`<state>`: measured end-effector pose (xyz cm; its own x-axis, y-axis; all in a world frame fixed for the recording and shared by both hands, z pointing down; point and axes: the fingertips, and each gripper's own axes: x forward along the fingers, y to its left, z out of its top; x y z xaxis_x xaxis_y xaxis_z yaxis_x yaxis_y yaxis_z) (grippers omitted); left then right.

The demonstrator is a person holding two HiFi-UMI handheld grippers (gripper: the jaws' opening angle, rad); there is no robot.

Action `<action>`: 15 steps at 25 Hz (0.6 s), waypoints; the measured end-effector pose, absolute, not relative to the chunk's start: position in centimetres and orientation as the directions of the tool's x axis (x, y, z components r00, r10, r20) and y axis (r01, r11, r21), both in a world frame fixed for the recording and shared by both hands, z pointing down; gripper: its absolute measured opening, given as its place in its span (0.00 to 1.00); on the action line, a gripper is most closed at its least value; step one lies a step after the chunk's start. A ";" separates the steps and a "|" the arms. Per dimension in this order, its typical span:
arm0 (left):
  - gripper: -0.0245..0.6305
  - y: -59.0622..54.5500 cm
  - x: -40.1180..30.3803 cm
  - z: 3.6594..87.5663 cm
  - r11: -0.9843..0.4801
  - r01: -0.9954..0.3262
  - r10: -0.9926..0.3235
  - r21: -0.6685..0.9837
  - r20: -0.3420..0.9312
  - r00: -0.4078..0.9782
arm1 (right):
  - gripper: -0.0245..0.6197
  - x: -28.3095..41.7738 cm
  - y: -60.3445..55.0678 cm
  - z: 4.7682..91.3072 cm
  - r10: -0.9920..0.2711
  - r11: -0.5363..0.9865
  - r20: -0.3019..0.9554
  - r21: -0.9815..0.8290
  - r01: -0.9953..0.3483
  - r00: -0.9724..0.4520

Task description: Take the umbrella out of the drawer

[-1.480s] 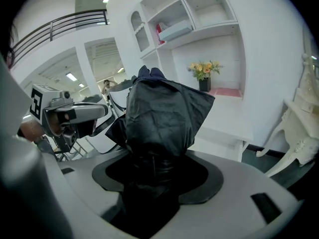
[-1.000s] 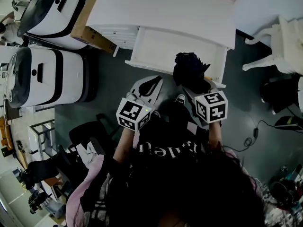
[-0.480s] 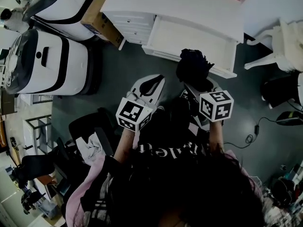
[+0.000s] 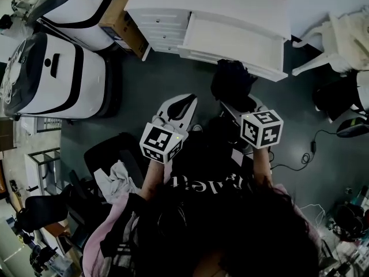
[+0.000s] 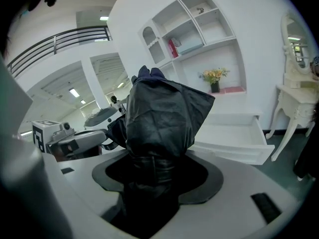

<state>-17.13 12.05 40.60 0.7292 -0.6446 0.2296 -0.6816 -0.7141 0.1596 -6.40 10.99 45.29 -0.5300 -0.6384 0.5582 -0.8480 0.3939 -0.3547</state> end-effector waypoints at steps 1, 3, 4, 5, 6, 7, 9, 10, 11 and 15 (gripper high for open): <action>0.07 12.4 -17.2 40.7 -0.714 -0.680 -0.643 0.166 0.229 0.731 | 0.47 -6.6 11.5 45.2 -0.639 0.391 0.557 -0.359 -0.847 -0.531; 0.07 13.0 -17.2 40.7 -0.717 -0.674 -0.638 0.174 0.225 0.737 | 0.47 -6.9 12.4 44.9 -0.639 0.389 0.555 -0.363 -0.847 -0.532; 0.07 13.3 -17.1 40.6 -0.720 -0.671 -0.635 0.176 0.222 0.740 | 0.47 -6.9 12.7 44.8 -0.640 0.389 0.555 -0.363 -0.846 -0.532; 0.07 13.5 -16.9 40.5 -0.724 -0.667 -0.633 0.175 0.217 0.743 | 0.47 -6.9 13.0 44.6 -0.640 0.390 0.554 -0.363 -0.846 -0.532; 0.07 13.6 -16.7 40.3 -0.727 -0.664 -0.631 0.172 0.213 0.746 | 0.47 -6.9 13.2 44.5 -0.641 0.390 0.553 -0.363 -0.846 -0.532; 0.07 13.7 -16.5 40.2 -0.730 -0.663 -0.630 0.169 0.210 0.747 | 0.47 -6.8 13.4 44.5 -0.641 0.391 0.552 -0.363 -0.846 -0.533; 0.07 13.7 -16.1 40.0 -0.731 -0.663 -0.631 0.165 0.207 0.747 | 0.47 -6.6 13.7 44.4 -0.639 0.392 0.551 -0.366 -0.844 -0.537; 0.07 13.7 -16.0 39.8 -0.730 -0.664 -0.633 0.164 0.205 0.747 | 0.47 -6.5 13.8 44.3 -0.638 0.394 0.550 -0.369 -0.842 -0.539; 0.07 13.7 -15.7 39.7 -0.729 -0.665 -0.635 0.162 0.203 0.746 | 0.47 -6.3 14.0 44.2 -0.637 0.395 0.548 -0.371 -0.840 -0.542; 0.07 14.0 -14.6 39.1 -0.727 -0.669 -0.639 0.155 0.205 0.741 | 0.47 -5.4 14.5 43.8 -0.634 0.398 0.541 -0.384 -0.833 -0.552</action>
